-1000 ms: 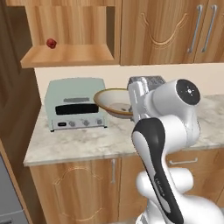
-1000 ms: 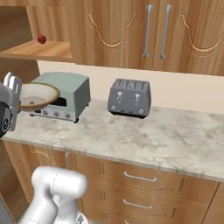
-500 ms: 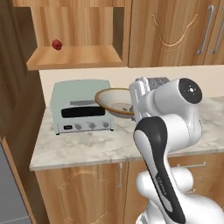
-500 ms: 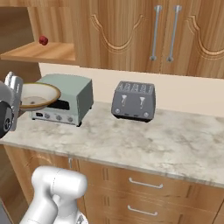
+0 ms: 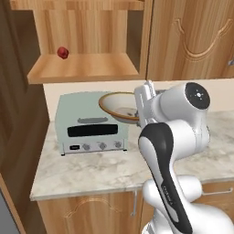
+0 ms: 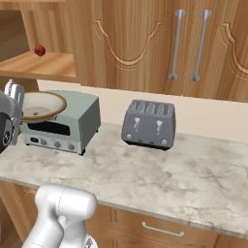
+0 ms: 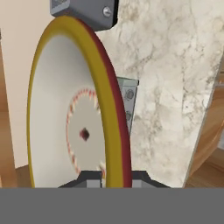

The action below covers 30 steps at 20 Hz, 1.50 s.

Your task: Pick the mug and place it in the sink. Pick the bowl and place it in the open cabinet and then close the cabinet.

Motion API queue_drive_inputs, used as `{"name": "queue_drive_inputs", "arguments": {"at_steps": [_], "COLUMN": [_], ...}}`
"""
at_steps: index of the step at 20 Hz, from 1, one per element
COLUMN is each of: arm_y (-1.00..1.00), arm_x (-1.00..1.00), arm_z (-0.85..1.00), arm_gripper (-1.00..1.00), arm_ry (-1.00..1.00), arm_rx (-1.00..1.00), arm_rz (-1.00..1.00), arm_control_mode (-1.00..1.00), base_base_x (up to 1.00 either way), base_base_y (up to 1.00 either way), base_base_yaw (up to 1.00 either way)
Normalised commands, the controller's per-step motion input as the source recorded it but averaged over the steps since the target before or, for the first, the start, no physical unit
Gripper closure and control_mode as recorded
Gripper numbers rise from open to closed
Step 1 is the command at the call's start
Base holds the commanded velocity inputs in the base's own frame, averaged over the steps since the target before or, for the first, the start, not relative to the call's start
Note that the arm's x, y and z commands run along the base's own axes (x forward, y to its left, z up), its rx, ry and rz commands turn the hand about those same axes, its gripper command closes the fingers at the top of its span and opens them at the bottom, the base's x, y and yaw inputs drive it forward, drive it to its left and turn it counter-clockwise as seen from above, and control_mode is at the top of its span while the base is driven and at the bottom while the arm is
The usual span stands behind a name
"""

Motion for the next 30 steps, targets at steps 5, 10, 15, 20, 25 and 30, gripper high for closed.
{"name": "queue_drive_inputs", "arguments": {"at_steps": [5,10,15,20,25,30], "arm_y": [0.00,0.00,0.00,0.00,0.00,0.00], "arm_x": [0.00,0.00,0.00,0.00,0.00,0.00], "arm_z": [0.00,0.00,0.00,0.00,0.00,0.00], "arm_gripper": [1.00,1.00,1.00,1.00,1.00,1.00], "arm_ry": [0.00,0.00,0.00,0.00,0.00,0.00], "arm_rx": [0.00,0.00,0.00,0.00,0.00,0.00], "arm_rz": [0.00,0.00,0.00,0.00,0.00,0.00], "arm_control_mode": [1.00,1.00,1.00,1.00,1.00,1.00], "base_base_x": [0.33,0.21,0.26,0.09,0.00,0.00], "base_base_y": [0.46,0.31,0.10,0.32,0.46,-0.04], "base_base_yaw": [0.00,0.00,0.00,0.00,0.09,0.13]}}
